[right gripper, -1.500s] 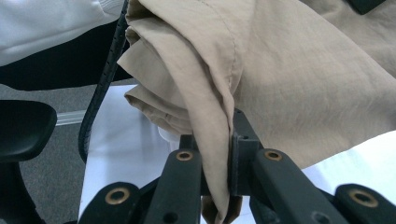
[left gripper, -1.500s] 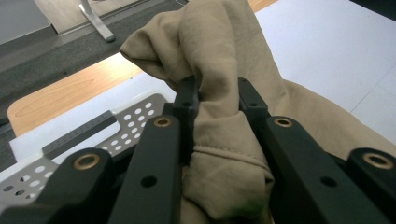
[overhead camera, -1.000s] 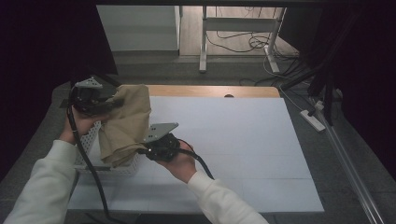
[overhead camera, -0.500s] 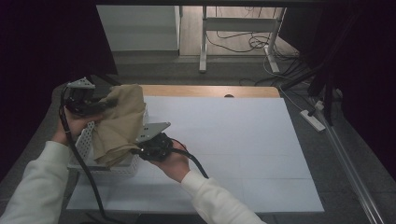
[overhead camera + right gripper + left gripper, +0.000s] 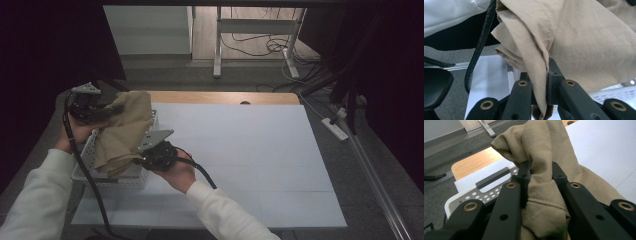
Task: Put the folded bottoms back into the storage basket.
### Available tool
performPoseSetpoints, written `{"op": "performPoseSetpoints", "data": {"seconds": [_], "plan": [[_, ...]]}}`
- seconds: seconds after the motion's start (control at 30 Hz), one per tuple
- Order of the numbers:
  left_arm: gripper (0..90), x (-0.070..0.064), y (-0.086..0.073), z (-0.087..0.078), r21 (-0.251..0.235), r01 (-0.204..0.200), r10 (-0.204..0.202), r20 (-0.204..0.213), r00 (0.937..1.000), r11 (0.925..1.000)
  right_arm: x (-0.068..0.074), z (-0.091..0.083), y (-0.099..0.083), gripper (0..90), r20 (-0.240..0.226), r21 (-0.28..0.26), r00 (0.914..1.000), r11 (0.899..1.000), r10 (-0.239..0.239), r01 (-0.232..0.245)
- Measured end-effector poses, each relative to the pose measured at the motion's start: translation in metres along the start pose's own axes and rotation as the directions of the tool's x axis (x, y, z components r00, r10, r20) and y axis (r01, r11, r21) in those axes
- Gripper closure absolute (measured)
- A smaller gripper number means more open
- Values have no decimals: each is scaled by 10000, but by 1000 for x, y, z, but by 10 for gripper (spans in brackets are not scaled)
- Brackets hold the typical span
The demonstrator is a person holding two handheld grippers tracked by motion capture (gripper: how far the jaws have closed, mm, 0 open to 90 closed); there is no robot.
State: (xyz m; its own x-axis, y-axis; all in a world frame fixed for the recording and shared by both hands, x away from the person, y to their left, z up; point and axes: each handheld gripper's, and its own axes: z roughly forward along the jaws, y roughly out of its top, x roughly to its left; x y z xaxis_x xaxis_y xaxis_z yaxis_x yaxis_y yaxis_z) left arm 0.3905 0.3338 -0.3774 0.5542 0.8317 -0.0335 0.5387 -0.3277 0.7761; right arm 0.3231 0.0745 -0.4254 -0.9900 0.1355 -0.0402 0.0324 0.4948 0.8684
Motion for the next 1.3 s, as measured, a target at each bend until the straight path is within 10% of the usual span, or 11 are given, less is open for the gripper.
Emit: {"op": "performPoseSetpoints", "data": {"seconds": [1.3], "plan": [[747, 29, -27, 40, 943, 639, -625, -176, 9979, 9935, -10, 56, -13, 833, -220, 628, 9984, 9968, 519, -504]]}}
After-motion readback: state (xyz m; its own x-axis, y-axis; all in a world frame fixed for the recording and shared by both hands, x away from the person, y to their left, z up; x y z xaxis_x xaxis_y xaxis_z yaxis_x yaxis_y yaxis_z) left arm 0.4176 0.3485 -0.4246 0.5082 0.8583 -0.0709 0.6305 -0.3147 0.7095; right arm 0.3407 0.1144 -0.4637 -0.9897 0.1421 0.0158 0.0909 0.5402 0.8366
